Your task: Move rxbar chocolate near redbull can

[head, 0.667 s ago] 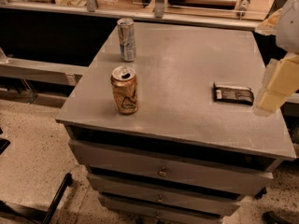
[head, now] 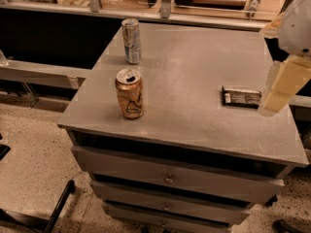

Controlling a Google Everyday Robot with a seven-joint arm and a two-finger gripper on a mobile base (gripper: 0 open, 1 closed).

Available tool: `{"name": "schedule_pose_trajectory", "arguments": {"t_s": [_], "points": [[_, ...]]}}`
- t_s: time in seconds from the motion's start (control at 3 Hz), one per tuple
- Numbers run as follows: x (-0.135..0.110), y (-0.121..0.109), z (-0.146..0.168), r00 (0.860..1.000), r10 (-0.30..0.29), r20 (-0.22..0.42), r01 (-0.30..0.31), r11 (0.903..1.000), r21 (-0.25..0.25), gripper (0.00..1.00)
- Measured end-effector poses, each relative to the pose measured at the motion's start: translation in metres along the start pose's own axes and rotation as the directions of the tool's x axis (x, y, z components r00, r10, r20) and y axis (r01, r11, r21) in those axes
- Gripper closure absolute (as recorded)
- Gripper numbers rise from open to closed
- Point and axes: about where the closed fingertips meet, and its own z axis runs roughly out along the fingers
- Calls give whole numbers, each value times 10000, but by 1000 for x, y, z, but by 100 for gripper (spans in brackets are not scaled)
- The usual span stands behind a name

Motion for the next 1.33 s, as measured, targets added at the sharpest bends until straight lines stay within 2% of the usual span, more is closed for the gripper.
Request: {"name": "schedule_pose_trajectory", "arguments": {"t_s": [0.67, 1.0, 1.33], "points": [[33, -61, 72, 9990, 186, 395, -153, 9964, -832, 0], [53, -74, 104, 9975, 577, 410, -523, 9911, -1225, 0], [61, -75, 128, 9971, 633, 433, -560, 9868, -1517, 0]]}}
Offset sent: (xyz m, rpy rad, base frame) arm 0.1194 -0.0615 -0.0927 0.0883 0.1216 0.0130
